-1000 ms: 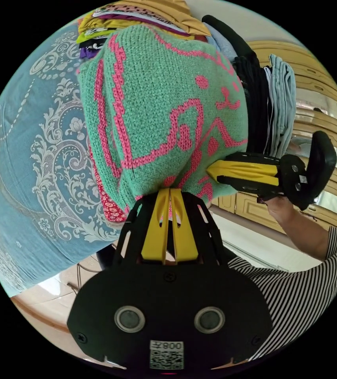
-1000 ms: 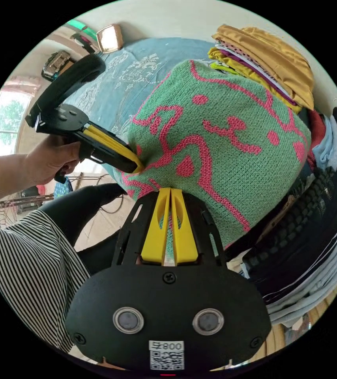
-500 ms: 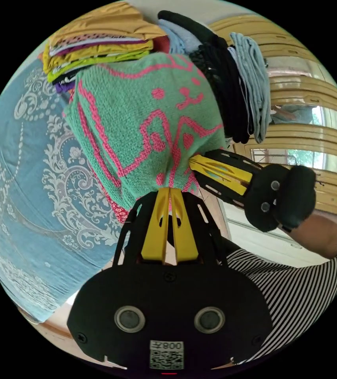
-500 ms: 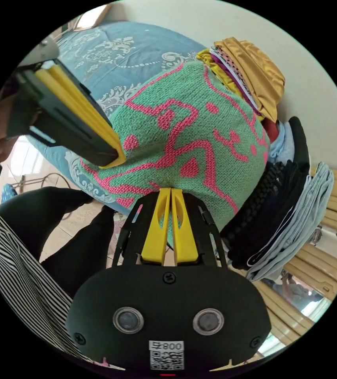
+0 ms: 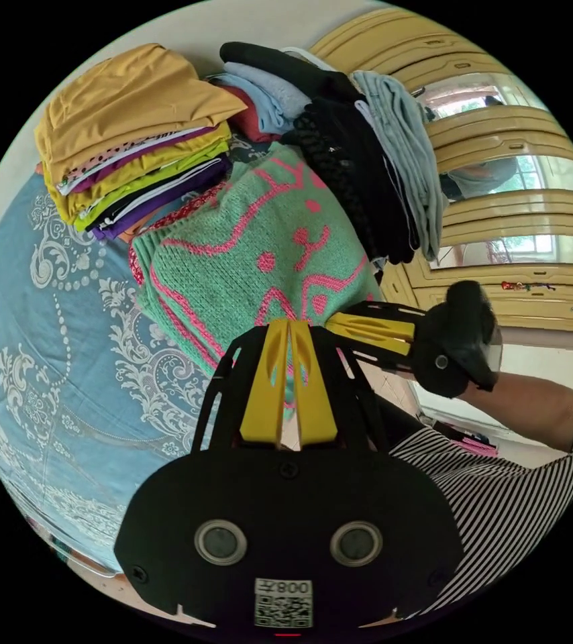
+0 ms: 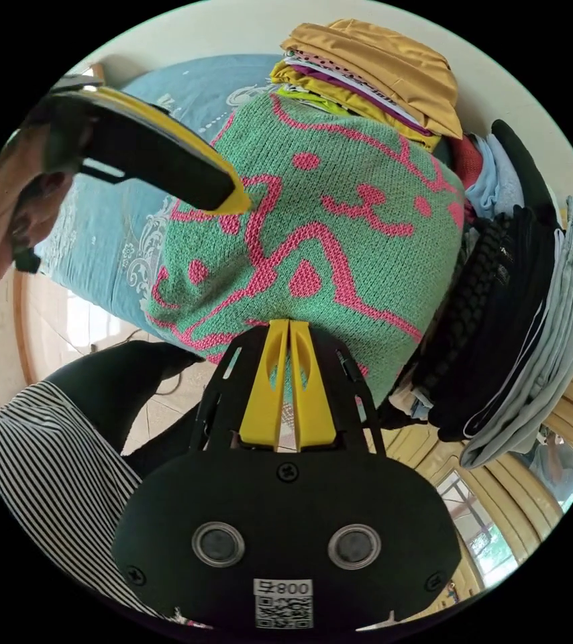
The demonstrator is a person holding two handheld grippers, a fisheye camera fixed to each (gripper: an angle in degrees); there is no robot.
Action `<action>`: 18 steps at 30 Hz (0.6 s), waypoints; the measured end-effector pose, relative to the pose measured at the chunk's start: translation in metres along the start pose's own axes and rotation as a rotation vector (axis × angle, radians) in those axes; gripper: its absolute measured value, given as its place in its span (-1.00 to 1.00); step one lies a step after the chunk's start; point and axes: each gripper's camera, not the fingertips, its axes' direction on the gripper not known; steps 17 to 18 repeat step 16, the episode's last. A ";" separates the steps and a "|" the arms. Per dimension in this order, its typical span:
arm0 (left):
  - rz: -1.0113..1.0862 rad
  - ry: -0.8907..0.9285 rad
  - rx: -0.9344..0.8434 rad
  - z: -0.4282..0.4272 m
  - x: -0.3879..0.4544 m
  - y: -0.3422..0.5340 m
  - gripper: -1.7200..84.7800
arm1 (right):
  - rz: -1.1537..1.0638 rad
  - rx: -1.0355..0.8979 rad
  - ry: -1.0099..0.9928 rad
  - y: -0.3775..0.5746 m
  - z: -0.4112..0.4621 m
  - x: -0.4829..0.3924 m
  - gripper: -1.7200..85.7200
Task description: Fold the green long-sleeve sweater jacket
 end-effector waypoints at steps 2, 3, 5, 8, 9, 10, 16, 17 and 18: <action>-0.012 0.026 -0.039 0.015 -0.014 -0.021 -0.96 | -0.026 0.014 -0.063 0.002 -0.002 0.030 -0.97; -0.033 0.054 -0.045 0.017 -0.024 -0.031 -0.96 | -0.041 0.026 -0.113 0.004 -0.004 0.053 -0.97; -0.057 0.083 -0.054 0.013 -0.033 -0.042 -0.96 | -0.072 0.028 -0.219 0.005 -0.010 0.090 -0.97; -0.097 0.092 -0.028 -0.008 -0.039 -0.050 -0.95 | -0.122 0.011 -0.452 0.007 -0.027 0.162 -0.97; -0.116 0.103 0.003 -0.021 -0.042 -0.056 -0.95 | -0.131 0.024 -0.533 0.009 -0.036 0.193 -0.97; -0.131 0.125 0.049 -0.035 -0.045 -0.065 -0.95 | -0.131 0.035 -0.566 0.011 -0.041 0.209 -0.97; -0.034 0.227 0.296 -0.099 -0.048 -0.203 -0.89 | -0.072 0.311 -0.865 0.022 -0.119 0.381 -0.95; -0.034 0.227 0.296 -0.099 -0.048 -0.203 -0.89 | -0.072 0.311 -0.865 0.022 -0.119 0.381 -0.95; -0.034 0.227 0.296 -0.099 -0.048 -0.203 -0.89 | -0.072 0.311 -0.865 0.022 -0.119 0.381 -0.95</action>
